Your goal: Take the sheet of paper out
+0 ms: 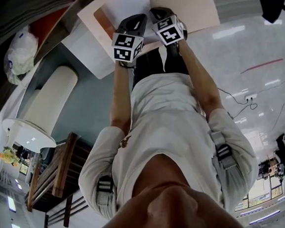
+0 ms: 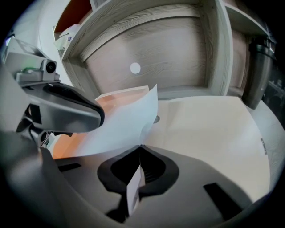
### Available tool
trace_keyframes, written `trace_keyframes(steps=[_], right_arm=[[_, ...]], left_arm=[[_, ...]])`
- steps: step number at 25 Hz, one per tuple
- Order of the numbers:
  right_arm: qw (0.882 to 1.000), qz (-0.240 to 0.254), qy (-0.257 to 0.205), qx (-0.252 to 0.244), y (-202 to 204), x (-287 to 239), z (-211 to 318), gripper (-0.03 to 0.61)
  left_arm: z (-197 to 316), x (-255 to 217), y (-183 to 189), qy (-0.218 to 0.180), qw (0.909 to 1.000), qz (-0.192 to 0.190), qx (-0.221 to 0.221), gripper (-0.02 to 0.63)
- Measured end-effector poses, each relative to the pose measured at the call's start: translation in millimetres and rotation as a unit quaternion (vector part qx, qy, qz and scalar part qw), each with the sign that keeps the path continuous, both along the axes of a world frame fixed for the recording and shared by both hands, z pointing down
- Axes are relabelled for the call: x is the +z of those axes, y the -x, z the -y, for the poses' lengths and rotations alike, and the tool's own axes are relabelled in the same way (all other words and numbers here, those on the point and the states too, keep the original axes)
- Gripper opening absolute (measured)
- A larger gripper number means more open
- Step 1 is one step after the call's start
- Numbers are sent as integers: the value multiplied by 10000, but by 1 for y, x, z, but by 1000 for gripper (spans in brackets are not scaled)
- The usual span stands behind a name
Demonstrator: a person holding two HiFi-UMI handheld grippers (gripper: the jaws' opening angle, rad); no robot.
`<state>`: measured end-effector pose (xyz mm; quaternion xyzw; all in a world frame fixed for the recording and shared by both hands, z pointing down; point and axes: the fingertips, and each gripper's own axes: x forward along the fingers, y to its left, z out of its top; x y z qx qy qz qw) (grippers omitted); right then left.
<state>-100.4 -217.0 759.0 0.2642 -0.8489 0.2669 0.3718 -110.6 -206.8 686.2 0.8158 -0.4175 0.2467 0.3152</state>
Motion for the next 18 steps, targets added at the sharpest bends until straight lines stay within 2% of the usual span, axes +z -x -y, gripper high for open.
trace_keyframes(steps=[8, 18], right_arm=[[9992, 109, 67, 383, -26, -6, 5, 20], [9983, 202, -34, 550, -47, -24, 8, 20]], left_arm=[[-4, -6, -13, -42, 10000, -48, 46, 20], [-6, -20, -26, -121, 9998, -157, 14, 20]])
